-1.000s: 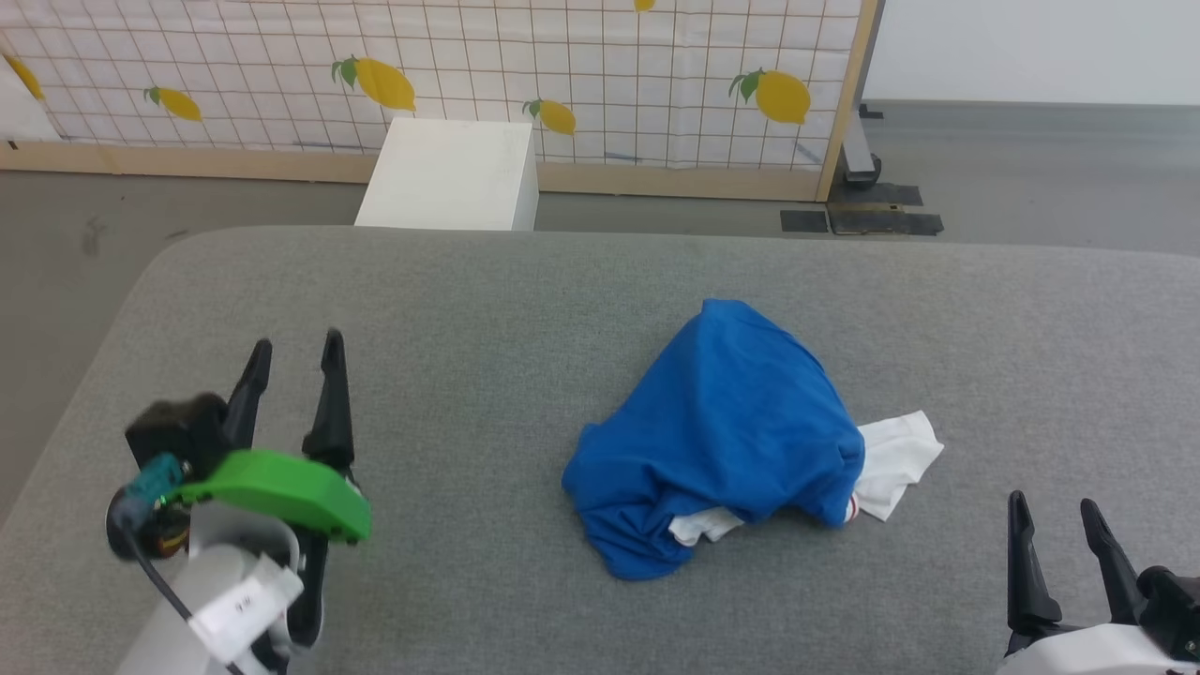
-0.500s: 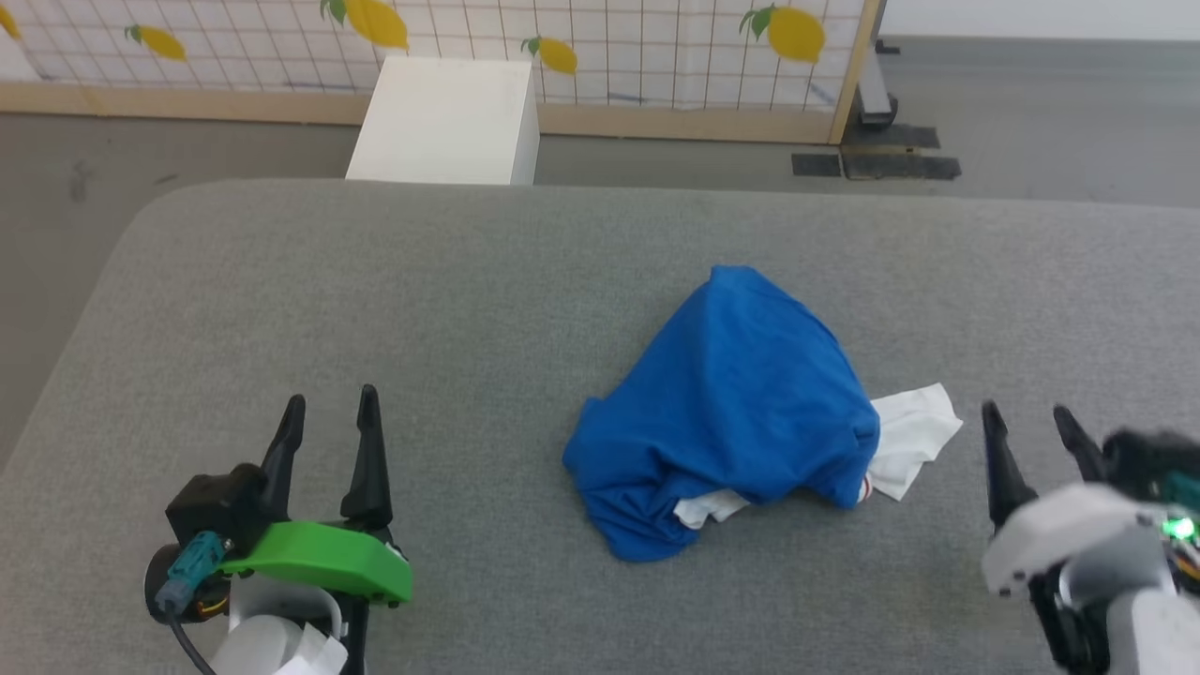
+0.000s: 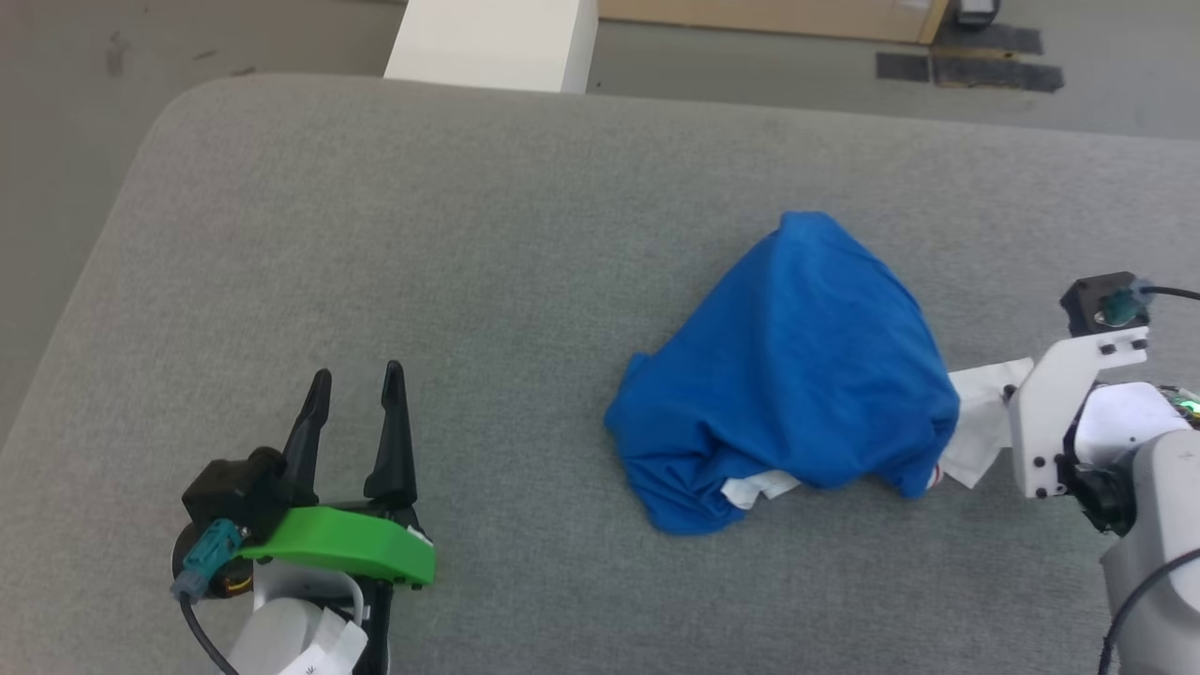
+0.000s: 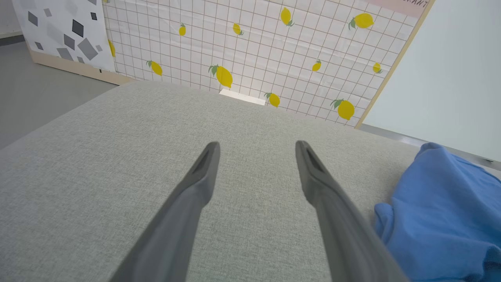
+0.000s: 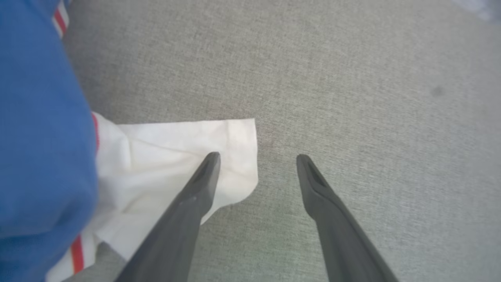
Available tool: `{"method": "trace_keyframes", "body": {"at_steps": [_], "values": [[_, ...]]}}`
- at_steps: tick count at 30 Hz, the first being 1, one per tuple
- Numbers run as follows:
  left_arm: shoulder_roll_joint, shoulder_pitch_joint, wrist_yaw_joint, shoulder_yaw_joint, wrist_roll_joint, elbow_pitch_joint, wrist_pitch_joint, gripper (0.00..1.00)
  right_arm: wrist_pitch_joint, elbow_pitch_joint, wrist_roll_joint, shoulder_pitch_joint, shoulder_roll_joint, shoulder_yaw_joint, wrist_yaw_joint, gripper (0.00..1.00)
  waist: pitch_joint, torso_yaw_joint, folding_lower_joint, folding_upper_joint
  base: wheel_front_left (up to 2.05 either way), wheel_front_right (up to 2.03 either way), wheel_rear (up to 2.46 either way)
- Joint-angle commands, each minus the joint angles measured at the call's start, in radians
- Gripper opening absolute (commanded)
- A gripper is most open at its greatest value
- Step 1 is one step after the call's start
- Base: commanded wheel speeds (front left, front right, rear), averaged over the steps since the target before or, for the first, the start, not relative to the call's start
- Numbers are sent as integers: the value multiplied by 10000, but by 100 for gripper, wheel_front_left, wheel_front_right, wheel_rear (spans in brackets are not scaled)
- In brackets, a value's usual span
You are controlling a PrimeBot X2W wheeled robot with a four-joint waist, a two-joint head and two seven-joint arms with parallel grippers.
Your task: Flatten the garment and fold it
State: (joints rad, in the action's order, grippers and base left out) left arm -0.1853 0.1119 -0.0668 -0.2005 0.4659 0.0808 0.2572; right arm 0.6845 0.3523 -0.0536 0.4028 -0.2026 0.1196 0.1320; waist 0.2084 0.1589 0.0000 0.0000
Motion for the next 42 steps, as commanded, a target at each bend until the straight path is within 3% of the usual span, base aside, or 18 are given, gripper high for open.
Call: {"method": "trace_keyframes", "body": {"at_steps": [1,8,9,10,13,19,24,32,33,34,39,42], "values": [[93,239,94,102,-108,39,45,100,243,95,101,137,16,-160,-13,100,440,366,0,0,0,0,0],[432,336,418,367,-376,283,45,100,1186,422,816,-82,-210,-1148,-13,100,571,421,0,0,0,0,0],[464,342,449,401,-409,311,45,100,1237,419,925,-96,-231,-1224,-13,33,551,400,0,0,0,0,0],[502,343,487,447,-447,343,45,100,1188,347,1102,-89,-239,-1282,-13,0,509,362,0,0,0,0,0],[565,341,583,520,-564,431,45,100,767,0,1499,-11,-361,-1134,-13,0,355,267,0,0,0,0,0],[673,269,739,670,-708,564,45,100,-613,-1091,1663,-114,-455,1102,-13,0,-89,72,0,0,0,0,0],[740,105,825,769,-761,661,45,100,-321,-1554,1181,-1482,-82,2869,-13,0,-393,-87,0,0,0,0,0],[782,41,905,836,-740,856,45,100,3,-1194,923,-3019,881,4131,-13,1,-577,-228,0,0,0,0,0],[773,28,917,833,-736,893,45,100,-169,-1230,974,-3021,967,4155,-13,37,-612,-252,0,0,0,0,0],[764,19,928,832,-727,922,45,100,-402,-1292,1020,-3010,1011,4159,-13,100,-632,-273,0,0,0,0,0],[776,72,1052,737,-542,1018,-135,100,-1974,-2003,1681,-2704,1316,4447,-13,100,-883,-485,0,0,0,0,0],[835,403,1249,483,-277,1018,-762,100,-2542,-2467,1878,-2724,1417,4488,-13,100,-990,-689,0,0,0,0,0]]}}
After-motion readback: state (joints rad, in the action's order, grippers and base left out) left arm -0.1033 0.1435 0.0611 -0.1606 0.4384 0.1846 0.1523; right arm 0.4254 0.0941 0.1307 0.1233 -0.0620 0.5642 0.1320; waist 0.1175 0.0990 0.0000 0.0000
